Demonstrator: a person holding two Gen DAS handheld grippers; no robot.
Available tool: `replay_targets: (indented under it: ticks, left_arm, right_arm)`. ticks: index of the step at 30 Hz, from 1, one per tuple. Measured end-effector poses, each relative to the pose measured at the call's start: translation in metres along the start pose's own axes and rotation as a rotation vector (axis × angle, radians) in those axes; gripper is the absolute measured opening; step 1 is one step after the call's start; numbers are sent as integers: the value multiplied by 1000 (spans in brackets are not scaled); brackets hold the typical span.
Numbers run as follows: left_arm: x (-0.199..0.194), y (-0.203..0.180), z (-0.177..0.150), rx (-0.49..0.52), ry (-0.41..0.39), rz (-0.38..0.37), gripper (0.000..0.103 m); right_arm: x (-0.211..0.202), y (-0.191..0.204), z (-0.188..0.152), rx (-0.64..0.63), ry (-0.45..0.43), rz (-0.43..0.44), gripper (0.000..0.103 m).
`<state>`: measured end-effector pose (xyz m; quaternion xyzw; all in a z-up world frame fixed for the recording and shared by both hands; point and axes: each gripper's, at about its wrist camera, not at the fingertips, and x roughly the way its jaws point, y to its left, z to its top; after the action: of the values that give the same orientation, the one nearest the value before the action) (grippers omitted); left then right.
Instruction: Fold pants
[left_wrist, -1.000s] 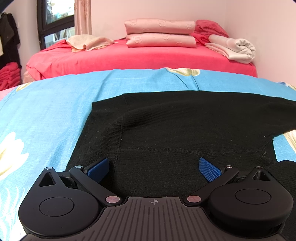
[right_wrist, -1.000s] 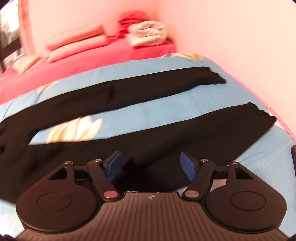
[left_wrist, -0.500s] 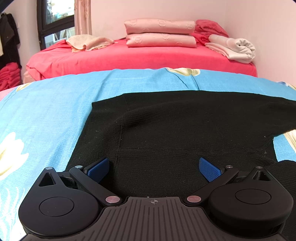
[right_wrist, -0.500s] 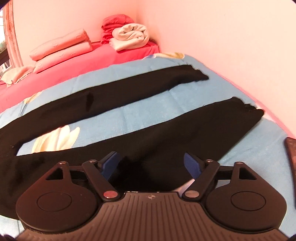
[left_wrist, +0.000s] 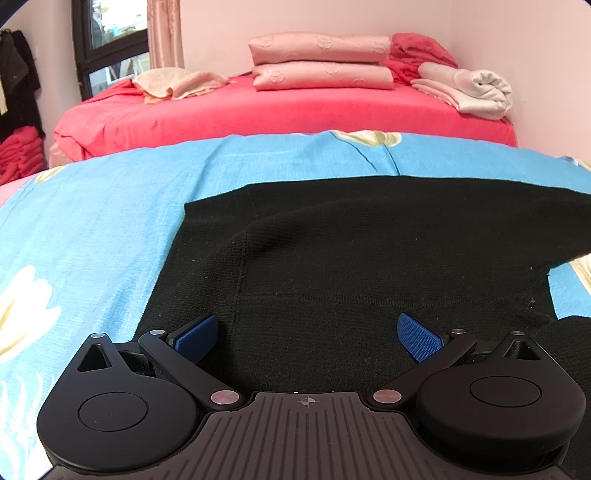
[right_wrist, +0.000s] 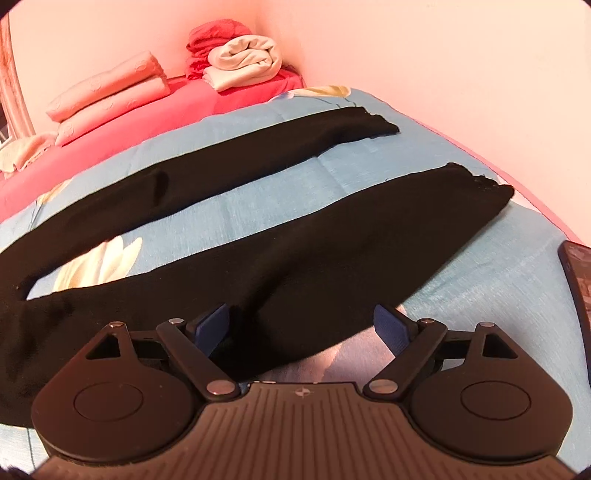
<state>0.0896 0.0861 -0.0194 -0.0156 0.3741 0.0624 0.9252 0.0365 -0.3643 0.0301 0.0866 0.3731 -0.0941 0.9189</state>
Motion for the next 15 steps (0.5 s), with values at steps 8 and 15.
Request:
replay_targets:
  ticks: [8, 15]
  left_arm:
    - [-46, 12, -2, -30, 80, -16, 103]
    - [-116, 39, -43, -125, 174, -192, 103]
  right_arm:
    - [-18, -7, -5, 26, -27, 28, 89]
    - [-33, -11, -8, 48, -49, 91, 89]
